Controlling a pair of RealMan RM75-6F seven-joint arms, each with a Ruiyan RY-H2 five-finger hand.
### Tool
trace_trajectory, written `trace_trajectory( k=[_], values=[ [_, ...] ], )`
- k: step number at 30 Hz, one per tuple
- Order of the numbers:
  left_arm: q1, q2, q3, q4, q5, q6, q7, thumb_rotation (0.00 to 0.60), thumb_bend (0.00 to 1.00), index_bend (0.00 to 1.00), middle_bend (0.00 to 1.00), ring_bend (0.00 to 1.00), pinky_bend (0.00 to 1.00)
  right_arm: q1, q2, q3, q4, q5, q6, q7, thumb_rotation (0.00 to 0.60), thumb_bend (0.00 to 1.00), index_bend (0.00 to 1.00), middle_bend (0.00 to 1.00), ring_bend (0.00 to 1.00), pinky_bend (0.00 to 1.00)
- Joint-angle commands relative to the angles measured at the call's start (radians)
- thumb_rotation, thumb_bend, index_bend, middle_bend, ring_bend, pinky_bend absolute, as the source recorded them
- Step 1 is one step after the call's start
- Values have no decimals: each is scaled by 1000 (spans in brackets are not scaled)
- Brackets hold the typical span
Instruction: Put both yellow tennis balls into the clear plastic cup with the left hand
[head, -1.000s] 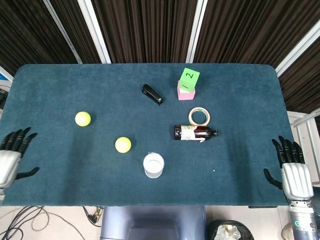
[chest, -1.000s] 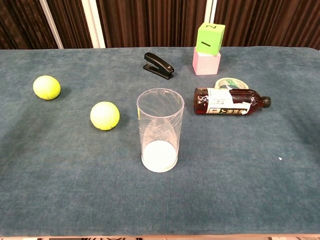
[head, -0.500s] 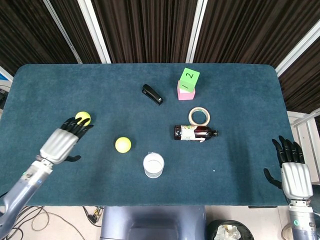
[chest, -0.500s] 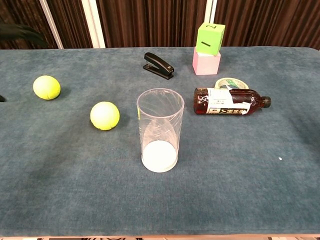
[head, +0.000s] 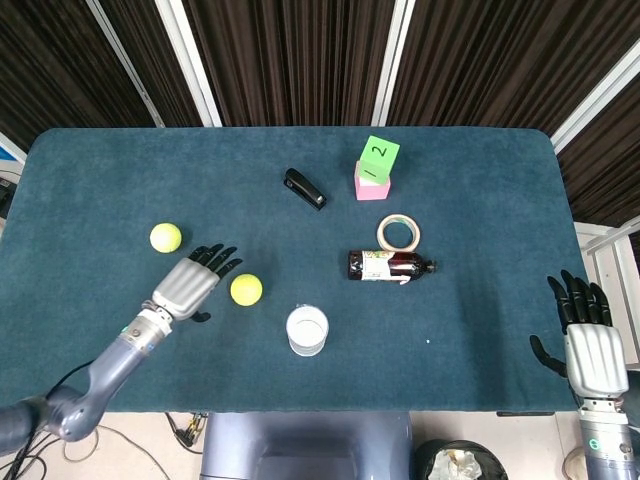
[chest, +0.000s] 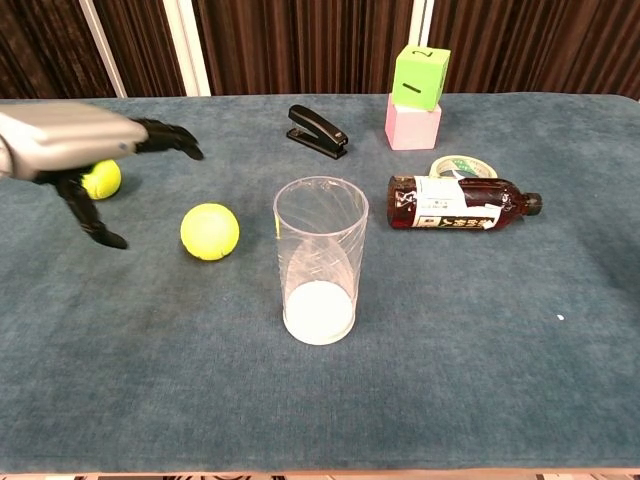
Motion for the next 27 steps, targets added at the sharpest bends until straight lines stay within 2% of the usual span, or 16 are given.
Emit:
trace_trajectory(
  k=[1, 5, 8, 16, 27],
  values=[
    [-39, -60, 5, 59, -39, -25, 4, 600, 36, 109, 19, 0, 148, 0, 0, 1, 0, 2, -1, 0, 600, 352, 90, 0, 0, 0],
    [-67, -101, 20, 105, -61, -31, 40, 600, 43, 110, 32, 8, 171, -1, 2, 3, -1, 4, 1, 3, 600, 352, 90, 0, 0, 0],
    [-79, -138, 25, 145, -75, -25, 56, 600, 87, 119, 45, 16, 196, -2, 5, 4, -3, 4, 4, 6, 600, 352, 90, 0, 0, 0],
    [-102, -185, 40, 188, -90, -33, 63, 600, 124, 138, 84, 52, 261, -4, 7, 5, -6, 6, 7, 7, 600, 352, 90, 0, 0, 0],
    [-111, -264, 69, 278, -37, -4, 43, 600, 216, 244, 292, 293, 468, -3, 7, 6, -6, 13, 1, 12, 600, 352, 90, 0, 0, 0]
  ],
)
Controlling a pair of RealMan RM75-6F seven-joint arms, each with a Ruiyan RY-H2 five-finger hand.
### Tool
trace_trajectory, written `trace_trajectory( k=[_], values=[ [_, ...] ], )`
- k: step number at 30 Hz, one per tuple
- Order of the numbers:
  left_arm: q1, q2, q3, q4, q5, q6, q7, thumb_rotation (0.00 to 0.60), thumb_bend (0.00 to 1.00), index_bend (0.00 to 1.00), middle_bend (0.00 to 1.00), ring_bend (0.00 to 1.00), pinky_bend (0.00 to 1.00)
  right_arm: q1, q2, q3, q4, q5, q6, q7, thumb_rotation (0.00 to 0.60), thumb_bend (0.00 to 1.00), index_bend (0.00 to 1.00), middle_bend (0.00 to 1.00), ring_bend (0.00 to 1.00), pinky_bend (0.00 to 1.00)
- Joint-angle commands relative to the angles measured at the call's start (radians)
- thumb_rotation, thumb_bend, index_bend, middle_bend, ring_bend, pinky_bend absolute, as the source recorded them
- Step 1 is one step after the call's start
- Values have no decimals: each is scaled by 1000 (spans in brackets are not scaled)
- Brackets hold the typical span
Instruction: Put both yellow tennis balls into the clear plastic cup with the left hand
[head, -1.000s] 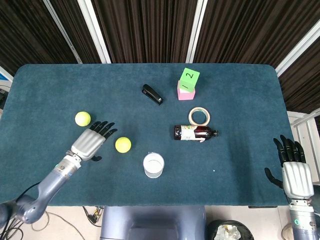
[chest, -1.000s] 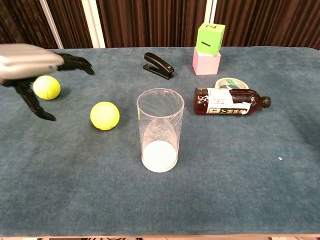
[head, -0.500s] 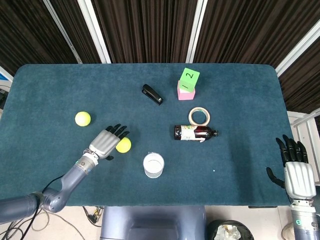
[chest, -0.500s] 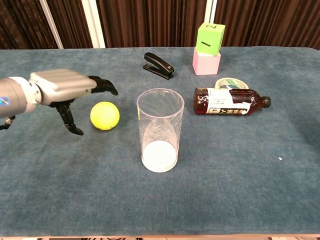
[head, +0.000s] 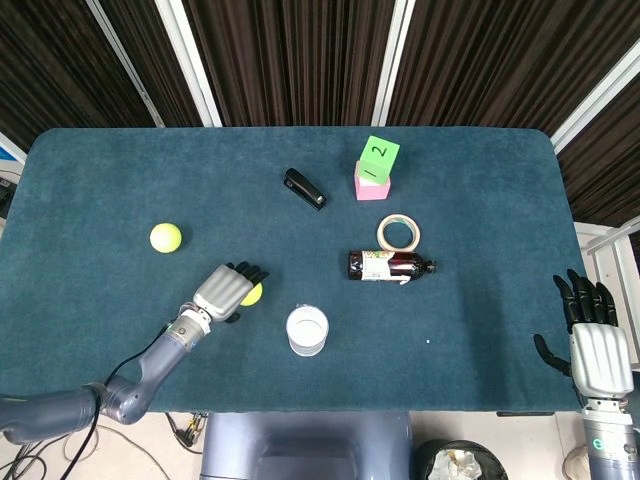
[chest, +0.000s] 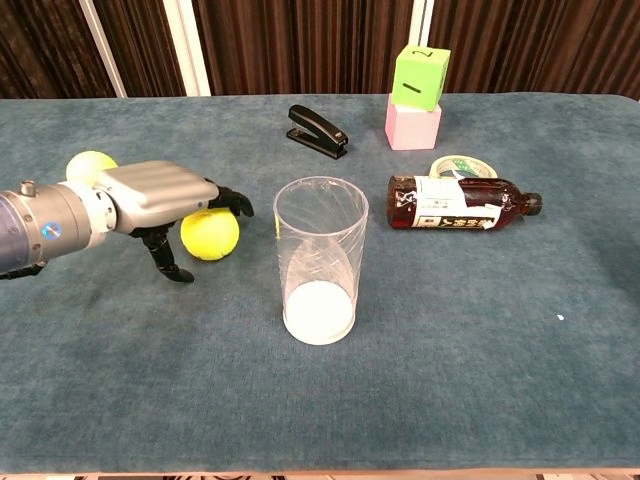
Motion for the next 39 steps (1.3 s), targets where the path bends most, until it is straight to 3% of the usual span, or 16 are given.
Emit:
trace_trajectory(
  k=[1, 8, 16, 26, 32, 39],
  values=[
    [-3, -14, 11, 21, 18, 10, 1, 600, 234, 269, 323, 327, 498, 0, 1, 1, 0, 2, 0, 1, 600, 352, 90, 0, 0, 0],
    [0, -41, 16, 65, 108, 58, -84, 600, 350, 426, 491, 466, 638, -1, -1, 6, -2, 19, -6, 0, 600, 352, 90, 0, 0, 0],
    [12, -6, 10, 68, 181, 127, -159, 600, 367, 455, 518, 480, 654, -1, 0, 8, -4, 22, -6, 1, 600, 352, 90, 0, 0, 0],
    [33, 145, -70, -121, 308, 318, -313, 600, 360, 457, 514, 480, 654, 2, -9, 4, -3, 18, -10, -11, 600, 352, 90, 0, 0, 0],
    [17, 200, -84, -245, 350, 326, -292, 600, 354, 455, 506, 480, 653, 2, -11, 6, -3, 22, -9, -16, 600, 352, 90, 0, 0, 0],
    [-22, 205, -100, -377, 322, 267, -185, 600, 350, 449, 500, 480, 650, 2, -9, 6, -4, 21, -9, -16, 600, 352, 90, 0, 0, 0]
  ],
)
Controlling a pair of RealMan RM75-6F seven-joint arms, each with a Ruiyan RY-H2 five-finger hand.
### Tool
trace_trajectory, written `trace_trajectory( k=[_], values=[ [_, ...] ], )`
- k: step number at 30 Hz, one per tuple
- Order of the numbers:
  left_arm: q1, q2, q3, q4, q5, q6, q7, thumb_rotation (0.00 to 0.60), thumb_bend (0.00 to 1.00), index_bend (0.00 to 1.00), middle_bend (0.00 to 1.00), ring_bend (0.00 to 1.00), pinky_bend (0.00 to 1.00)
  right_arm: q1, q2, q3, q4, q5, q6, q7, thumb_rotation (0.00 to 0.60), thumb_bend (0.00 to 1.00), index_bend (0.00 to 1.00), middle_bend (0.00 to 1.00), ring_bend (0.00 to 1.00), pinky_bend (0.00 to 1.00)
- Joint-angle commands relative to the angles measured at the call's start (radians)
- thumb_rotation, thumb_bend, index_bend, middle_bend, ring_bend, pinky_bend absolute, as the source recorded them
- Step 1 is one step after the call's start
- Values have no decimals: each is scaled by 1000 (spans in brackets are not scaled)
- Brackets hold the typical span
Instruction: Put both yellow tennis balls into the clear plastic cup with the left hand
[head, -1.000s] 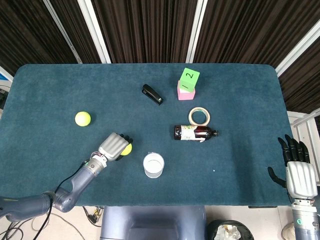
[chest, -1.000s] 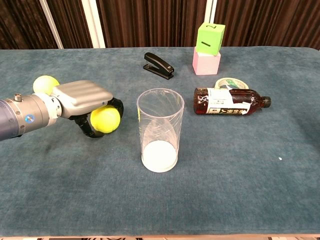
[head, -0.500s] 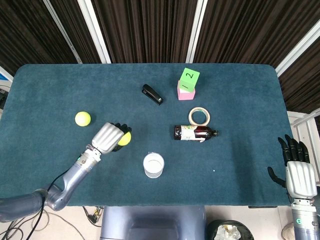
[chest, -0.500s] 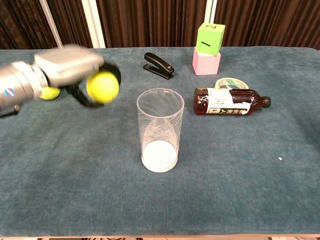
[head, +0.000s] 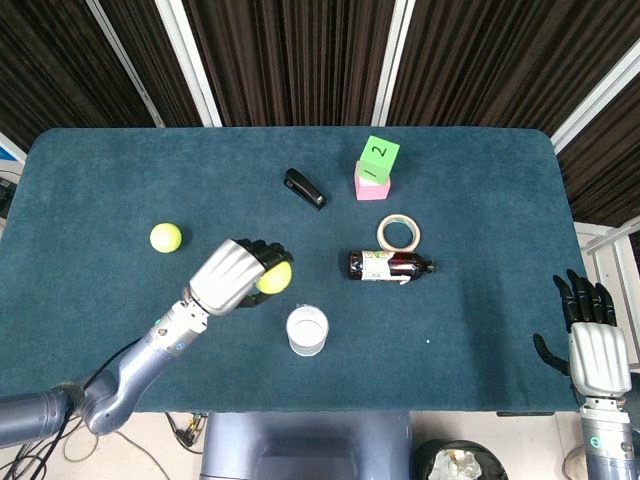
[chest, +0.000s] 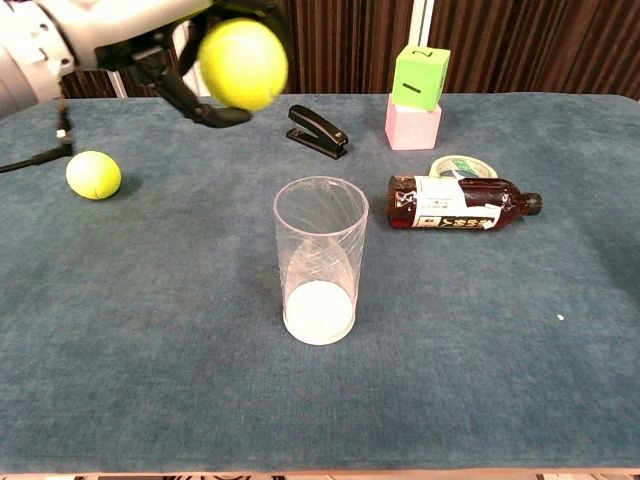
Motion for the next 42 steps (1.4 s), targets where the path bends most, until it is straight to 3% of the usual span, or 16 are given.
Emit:
trace_trajectory(
  k=[1, 13, 24, 32, 42],
  values=[
    [-27, 0, -11, -60, -21, -37, 76, 600, 349, 449, 500, 480, 650, 0, 1, 1, 0, 1, 0, 1, 600, 352, 90, 0, 0, 0],
    [-71, -49, 8, -133, -68, -110, 221, 600, 344, 446, 500, 479, 649, -2, 6, 8, -3, 5, 6, 10, 600, 352, 90, 0, 0, 0],
    [-77, -70, 31, -144, -84, -115, 292, 600, 316, 424, 471, 445, 632, -4, 11, 10, -9, 5, 13, 13, 600, 352, 90, 0, 0, 0],
    [-69, -57, 41, -154, -82, -104, 307, 600, 136, 389, 403, 393, 606, -5, 10, 11, -6, 12, 9, 14, 600, 352, 90, 0, 0, 0],
    [-65, -33, 42, -166, -83, -101, 294, 600, 88, 373, 376, 372, 577, -6, 9, 10, -6, 16, 8, 9, 600, 352, 90, 0, 0, 0]
  ],
)
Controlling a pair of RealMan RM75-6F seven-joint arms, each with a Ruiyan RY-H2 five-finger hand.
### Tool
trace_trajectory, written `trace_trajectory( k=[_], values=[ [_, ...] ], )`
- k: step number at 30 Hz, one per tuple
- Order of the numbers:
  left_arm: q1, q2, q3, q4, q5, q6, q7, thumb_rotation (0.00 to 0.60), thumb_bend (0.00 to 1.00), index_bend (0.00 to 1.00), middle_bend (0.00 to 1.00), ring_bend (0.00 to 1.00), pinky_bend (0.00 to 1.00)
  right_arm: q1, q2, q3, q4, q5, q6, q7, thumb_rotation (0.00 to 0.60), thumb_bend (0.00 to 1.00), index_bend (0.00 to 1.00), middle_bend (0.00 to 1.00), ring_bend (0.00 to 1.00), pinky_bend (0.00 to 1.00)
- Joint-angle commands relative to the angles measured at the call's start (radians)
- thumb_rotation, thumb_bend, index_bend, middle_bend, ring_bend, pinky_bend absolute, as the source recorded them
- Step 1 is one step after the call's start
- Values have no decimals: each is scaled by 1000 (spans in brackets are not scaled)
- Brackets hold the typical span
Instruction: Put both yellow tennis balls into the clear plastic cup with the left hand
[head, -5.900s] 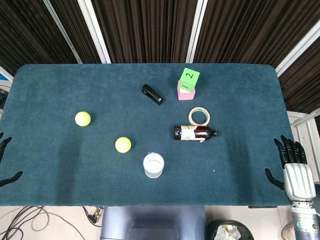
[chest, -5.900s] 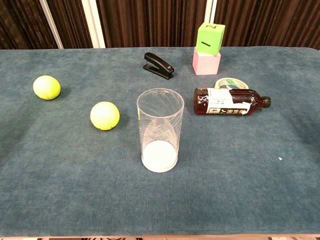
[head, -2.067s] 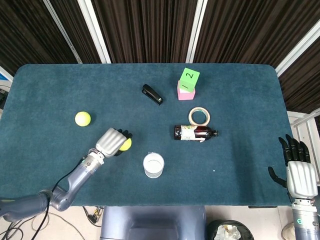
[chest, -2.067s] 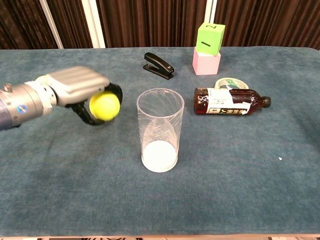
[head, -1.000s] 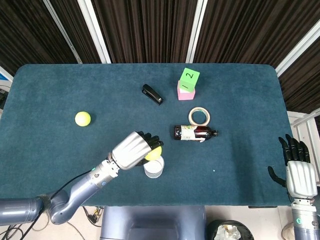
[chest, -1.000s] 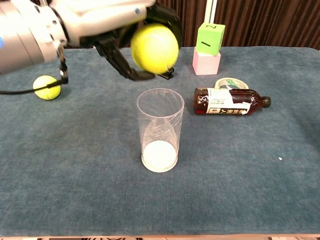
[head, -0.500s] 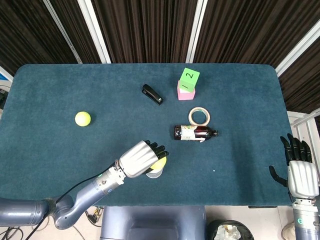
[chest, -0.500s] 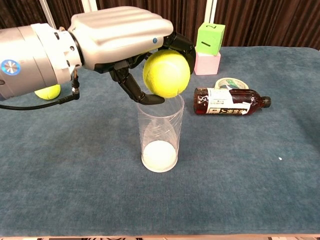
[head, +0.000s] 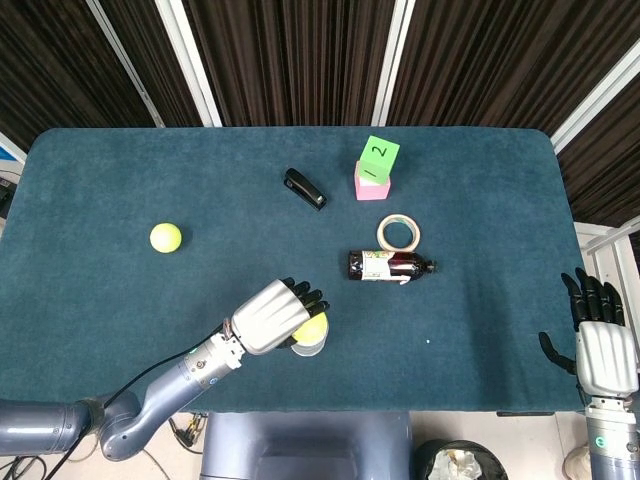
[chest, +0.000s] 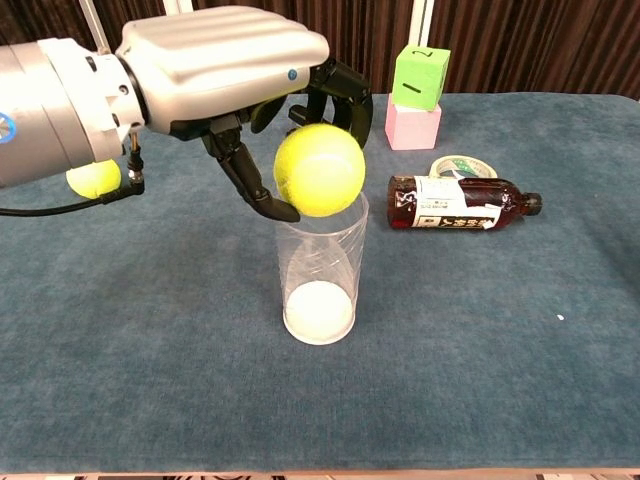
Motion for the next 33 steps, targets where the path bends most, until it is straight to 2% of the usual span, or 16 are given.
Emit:
trace_trajectory(
  k=[1, 10, 16, 21, 27, 33],
  values=[
    [1, 4, -1, -1, 1, 3, -2, 600, 88, 372, 373, 369, 571, -1, 0, 0, 1, 1, 0, -1, 600, 352, 90, 0, 0, 0],
    [4, 29, -16, -26, -8, 15, -13, 600, 30, 362, 308, 291, 466, -1, -2, -1, 5, 0, 0, -2, 600, 352, 90, 0, 0, 0],
    [7, 51, -27, -47, -4, 29, -23, 600, 24, 359, 301, 290, 458, 0, -5, 0, 10, 7, -5, -3, 600, 352, 90, 0, 0, 0],
    [41, 112, -44, -39, 8, 98, 1, 600, 25, 348, 279, 267, 418, 0, -5, 0, 11, 7, -5, 0, 600, 352, 90, 0, 0, 0],
    [117, 243, -62, -20, -85, 159, -22, 600, 25, 330, 238, 238, 361, -2, -5, -2, 10, 5, -3, -5, 600, 352, 90, 0, 0, 0],
    [155, 302, -65, 112, -190, 121, -132, 600, 25, 283, 184, 187, 309, -1, -8, -4, 8, 1, -1, -18, 600, 352, 90, 0, 0, 0]
  ],
)
